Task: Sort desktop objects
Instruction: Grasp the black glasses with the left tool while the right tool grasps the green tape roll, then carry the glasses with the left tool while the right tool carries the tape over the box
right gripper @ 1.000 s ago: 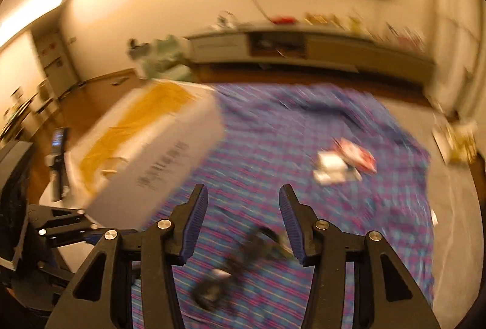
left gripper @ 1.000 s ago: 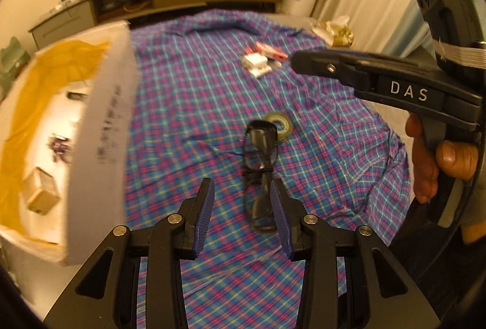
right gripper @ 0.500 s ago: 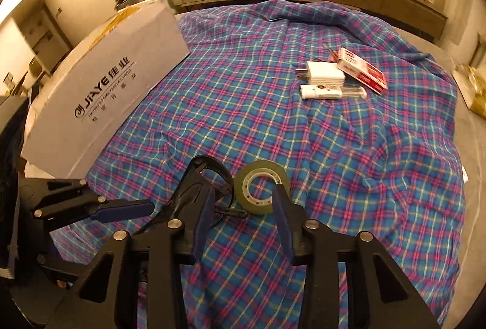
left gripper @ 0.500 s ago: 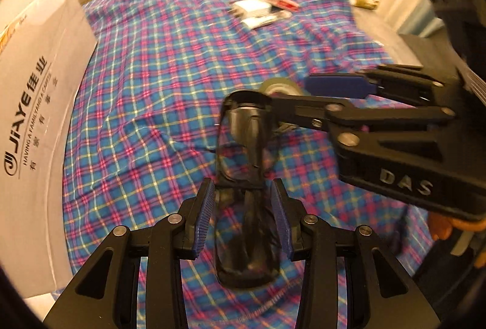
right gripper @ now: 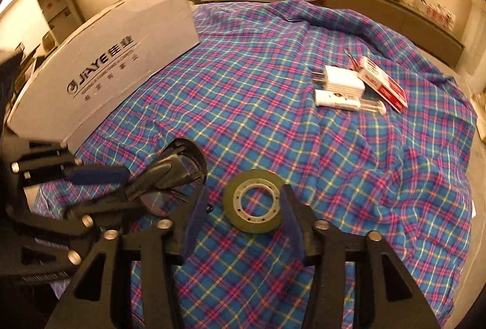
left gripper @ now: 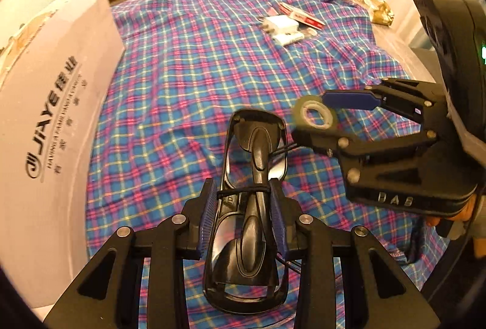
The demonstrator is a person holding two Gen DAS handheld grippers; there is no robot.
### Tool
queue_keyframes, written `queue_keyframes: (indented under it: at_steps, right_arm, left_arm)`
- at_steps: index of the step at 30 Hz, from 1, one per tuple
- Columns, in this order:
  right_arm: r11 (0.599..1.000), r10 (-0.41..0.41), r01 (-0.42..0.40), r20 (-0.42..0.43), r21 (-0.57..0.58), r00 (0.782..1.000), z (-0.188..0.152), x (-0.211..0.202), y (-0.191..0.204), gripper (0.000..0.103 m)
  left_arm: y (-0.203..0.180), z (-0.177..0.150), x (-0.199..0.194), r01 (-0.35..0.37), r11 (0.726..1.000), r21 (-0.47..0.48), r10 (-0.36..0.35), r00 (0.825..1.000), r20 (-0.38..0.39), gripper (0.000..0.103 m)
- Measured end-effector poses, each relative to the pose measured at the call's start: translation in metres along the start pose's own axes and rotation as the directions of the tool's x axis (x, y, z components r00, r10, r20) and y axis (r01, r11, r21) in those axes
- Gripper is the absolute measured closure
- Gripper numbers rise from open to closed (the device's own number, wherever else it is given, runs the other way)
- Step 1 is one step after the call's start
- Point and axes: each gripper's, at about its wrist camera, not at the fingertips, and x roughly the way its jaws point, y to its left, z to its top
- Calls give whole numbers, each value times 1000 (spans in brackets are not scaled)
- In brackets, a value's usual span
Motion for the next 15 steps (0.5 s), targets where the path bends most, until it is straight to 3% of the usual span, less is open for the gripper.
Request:
queue_keyframes:
  at_steps: [1, 4, 5, 7, 9, 15]
  right_arm:
    - [1000, -25, 25, 3, -17, 1000, 0, 1, 2, 38]
    - [997, -66, 66, 3, -36, 998, -1, 5, 2, 37]
    - [997, -69, 69, -12, -39, 998, -2, 8, 1, 37]
    - [995, -82, 81, -23, -51, 996, -4, 11, 1, 40]
    - [996, -78, 77, -23, -54, 997, -3, 10, 2, 52]
    - [997, -66, 65, -11, -33, 998, 0, 4, 3, 54]
  left_arm:
    - [2, -1, -2, 1, 1000, -2, -1, 1000, 2, 68]
    - [6, -1, -7, 5, 1000, -4, -5, 1000, 15, 68]
    - [6, -1, -10, 13, 1000, -1, -13, 1000, 22, 88]
    - [6, 0, -12, 12, 1000, 5, -12, 1000, 27, 88]
    - [8, 0, -13, 18, 1000, 1, -18, 999, 26, 89]
    - [11, -3, -13, 21, 1000, -9, -21, 1000, 22, 90]
